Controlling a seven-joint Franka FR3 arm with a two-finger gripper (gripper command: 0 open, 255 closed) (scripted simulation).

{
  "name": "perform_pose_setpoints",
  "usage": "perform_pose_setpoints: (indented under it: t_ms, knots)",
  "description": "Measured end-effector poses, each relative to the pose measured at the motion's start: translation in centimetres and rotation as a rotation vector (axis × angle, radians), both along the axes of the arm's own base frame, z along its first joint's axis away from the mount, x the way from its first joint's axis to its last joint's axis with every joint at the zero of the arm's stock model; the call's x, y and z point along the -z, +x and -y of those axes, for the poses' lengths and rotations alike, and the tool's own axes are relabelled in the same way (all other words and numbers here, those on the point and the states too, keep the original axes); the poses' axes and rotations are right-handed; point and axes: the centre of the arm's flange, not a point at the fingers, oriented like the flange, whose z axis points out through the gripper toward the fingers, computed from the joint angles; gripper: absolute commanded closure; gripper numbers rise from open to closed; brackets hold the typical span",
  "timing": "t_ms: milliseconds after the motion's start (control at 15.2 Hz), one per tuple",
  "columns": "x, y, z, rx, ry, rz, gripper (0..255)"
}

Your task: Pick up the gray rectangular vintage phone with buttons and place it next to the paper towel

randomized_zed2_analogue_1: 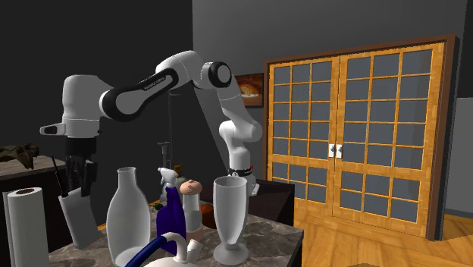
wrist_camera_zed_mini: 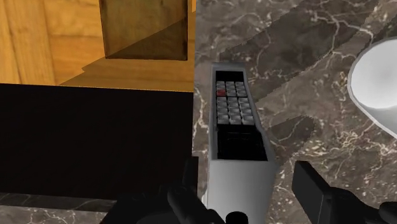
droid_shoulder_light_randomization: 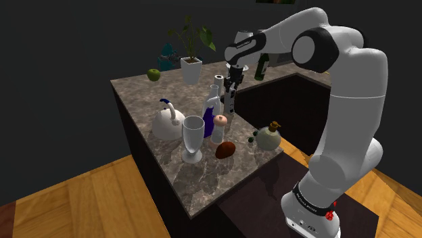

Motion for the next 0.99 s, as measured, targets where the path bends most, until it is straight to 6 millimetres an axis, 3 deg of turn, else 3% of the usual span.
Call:
perform_pose_setpoints:
  t_ms: [330,594,990]
  knots:
    - [0.0,0.0,0.0,0.0,0.0,0.001,0]
    - [-4.0,-0.1,-0.2,0.0,0.0,0.001,0]
    - [-5.0,-0.3,-0.2,0.0,0.0,0.001,0]
